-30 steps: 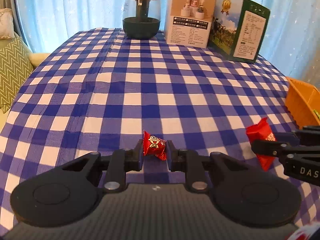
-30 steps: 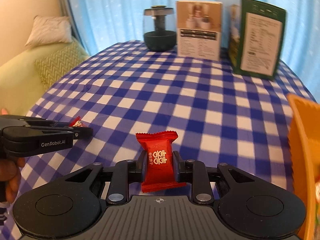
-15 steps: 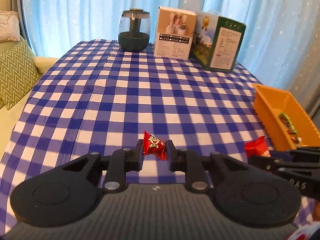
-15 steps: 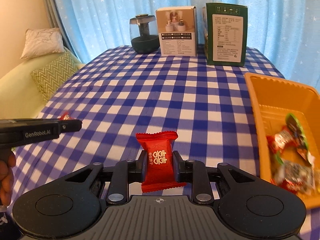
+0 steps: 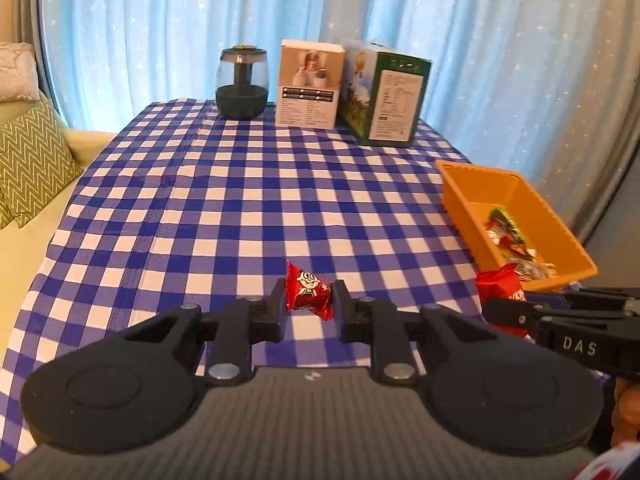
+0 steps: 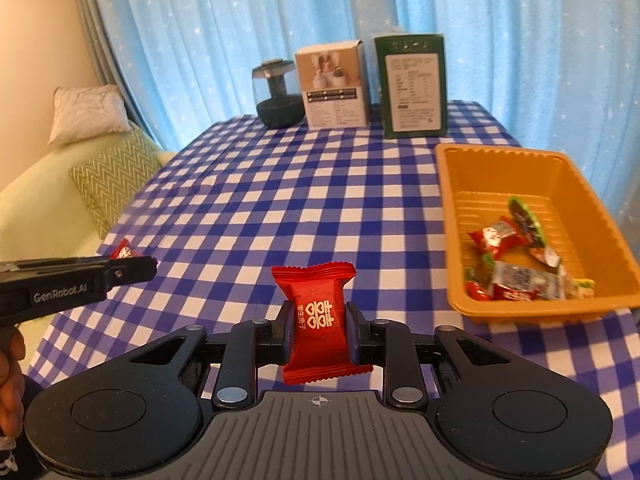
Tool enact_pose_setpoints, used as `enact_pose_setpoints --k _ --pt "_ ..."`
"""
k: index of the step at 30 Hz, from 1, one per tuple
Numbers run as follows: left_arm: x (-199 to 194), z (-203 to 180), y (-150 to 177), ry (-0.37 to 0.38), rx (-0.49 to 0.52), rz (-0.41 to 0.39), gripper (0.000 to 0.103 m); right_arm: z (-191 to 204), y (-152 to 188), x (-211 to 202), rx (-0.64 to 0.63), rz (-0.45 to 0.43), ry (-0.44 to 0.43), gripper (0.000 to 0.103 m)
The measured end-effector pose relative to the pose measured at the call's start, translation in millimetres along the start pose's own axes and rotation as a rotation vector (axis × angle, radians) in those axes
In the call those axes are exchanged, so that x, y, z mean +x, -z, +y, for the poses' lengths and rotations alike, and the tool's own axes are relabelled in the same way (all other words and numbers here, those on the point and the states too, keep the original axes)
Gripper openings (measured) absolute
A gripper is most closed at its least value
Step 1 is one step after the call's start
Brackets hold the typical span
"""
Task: Organize snacks
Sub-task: 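Carry both red candies over the orange tray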
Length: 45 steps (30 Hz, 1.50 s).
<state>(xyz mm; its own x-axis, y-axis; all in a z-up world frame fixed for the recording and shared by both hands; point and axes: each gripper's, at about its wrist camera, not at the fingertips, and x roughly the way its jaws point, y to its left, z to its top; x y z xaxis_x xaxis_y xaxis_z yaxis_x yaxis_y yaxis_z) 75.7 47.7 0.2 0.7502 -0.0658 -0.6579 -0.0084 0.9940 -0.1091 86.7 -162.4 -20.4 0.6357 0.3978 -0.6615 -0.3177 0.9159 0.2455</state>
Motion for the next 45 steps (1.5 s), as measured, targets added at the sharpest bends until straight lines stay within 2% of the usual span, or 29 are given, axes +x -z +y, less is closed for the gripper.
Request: enact_pose_setpoints --k 7,16,31,45 --pt "-23 -20 10 0.027 0.021 0.004 0.02 -7 8 -29 0.015 -0.018 0.024 0.026" --pt "-32 -44 11 0.044 0.058 0.005 0.02 -20 15 -48 0.036 -0.028 0.036 0.026" --pt "-19 -80 8 0.109 0.101 0.025 0.02 -54 17 -62 0.094 -0.033 0.096 0.026" --pt "6 -135 -10 0.199 0.164 0.031 0.02 -103 4 -71 0.16 -0.046 0.177 0.026"
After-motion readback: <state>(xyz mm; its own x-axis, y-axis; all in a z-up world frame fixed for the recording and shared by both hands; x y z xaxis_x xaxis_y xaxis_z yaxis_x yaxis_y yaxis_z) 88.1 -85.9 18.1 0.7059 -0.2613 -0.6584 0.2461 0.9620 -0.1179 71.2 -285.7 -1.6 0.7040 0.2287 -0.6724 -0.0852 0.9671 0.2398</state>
